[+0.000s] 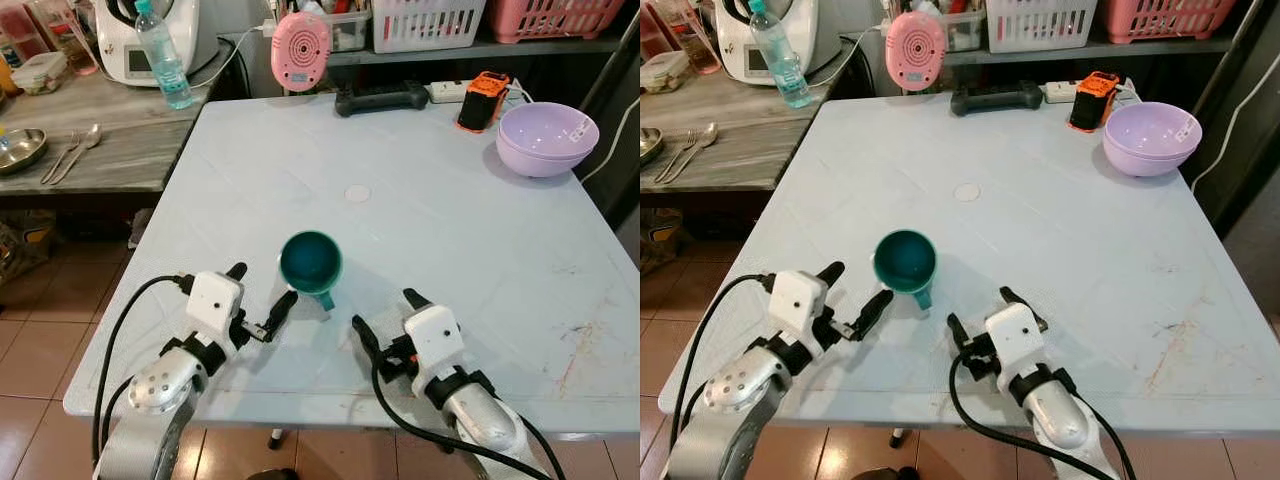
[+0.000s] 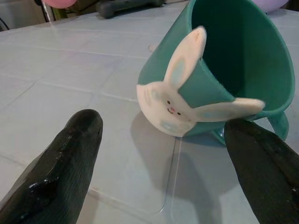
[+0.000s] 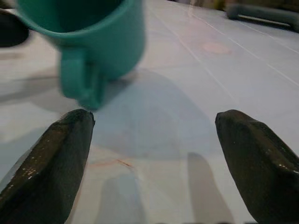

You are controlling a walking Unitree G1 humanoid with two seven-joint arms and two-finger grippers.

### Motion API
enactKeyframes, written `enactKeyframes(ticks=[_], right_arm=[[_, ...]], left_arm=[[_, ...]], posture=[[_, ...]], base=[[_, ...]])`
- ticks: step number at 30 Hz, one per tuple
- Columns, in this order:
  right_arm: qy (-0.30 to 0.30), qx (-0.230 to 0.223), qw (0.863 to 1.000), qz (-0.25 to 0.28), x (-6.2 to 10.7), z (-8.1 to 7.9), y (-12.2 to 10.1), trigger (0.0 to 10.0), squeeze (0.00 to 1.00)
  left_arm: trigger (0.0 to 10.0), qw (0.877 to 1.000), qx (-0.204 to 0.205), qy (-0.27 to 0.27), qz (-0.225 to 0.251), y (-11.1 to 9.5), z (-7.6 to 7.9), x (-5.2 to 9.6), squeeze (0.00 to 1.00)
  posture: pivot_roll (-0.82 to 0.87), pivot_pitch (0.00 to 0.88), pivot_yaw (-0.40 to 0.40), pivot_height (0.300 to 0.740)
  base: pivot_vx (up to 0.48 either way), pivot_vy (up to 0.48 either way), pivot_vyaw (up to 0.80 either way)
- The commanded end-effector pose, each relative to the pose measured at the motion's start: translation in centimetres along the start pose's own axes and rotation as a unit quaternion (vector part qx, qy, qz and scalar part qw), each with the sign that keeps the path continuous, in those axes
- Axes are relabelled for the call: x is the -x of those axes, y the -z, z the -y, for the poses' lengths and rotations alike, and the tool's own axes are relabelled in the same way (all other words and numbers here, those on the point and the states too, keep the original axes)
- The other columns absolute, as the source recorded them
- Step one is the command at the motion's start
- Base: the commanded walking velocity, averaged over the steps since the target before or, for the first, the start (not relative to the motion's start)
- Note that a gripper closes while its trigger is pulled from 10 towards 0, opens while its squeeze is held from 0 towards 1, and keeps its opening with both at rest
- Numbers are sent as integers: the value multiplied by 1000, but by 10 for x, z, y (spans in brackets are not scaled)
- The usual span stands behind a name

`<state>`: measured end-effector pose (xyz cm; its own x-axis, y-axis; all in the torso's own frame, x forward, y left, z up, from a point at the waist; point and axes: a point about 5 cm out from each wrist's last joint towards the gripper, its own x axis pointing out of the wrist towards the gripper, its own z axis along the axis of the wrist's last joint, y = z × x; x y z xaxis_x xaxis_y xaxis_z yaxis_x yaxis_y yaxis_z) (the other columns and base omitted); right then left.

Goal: Setting the table

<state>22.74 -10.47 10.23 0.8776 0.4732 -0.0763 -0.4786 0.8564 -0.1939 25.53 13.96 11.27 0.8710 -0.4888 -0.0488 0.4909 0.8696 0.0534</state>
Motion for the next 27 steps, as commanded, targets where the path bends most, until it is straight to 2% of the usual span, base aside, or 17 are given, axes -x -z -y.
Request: enactKeyframes(ticks=[1, 11, 12, 14, 19, 27], right_arm=[[-32, -2, 999, 13, -7, -12, -4, 10000, 0], [-37, -27, 999, 1, -35, -23, 6, 10000, 0], [-36, -27, 999, 2, -37, -24, 7, 9137, 0], [-36, -28, 999, 6, -45, -28, 6, 0, 0], [-20, -28, 999, 16, -58, -28, 7, 0, 0], [6, -20, 999, 34, -63, -22, 6, 0, 0]], left_arm=[[10000, 1000, -4, 4, -9, 3, 0, -1, 0], [10000, 1000, 1, 6, -5, 4, 3, -4, 0], [10000, 1000, 1, 6, -5, 4, 3, -4, 0], [10000, 1000, 1, 4, -5, 4, 4, -3, 0], [10000, 1000, 1, 2, -5, 4, 5, -2, 0], [10000, 1000, 1, 2, -5, 3, 5, -1, 0]], posture=[[57, 92, 124, 740], [67, 98, 115, 740], [69, 98, 114, 740], [73, 100, 111, 740], [81, 104, 112, 740], [85, 106, 112, 740]], base=[[0, 0, 0], [0, 0, 0], [0, 0, 0], [0, 0, 0], [0, 0, 0], [0, 0, 0]])
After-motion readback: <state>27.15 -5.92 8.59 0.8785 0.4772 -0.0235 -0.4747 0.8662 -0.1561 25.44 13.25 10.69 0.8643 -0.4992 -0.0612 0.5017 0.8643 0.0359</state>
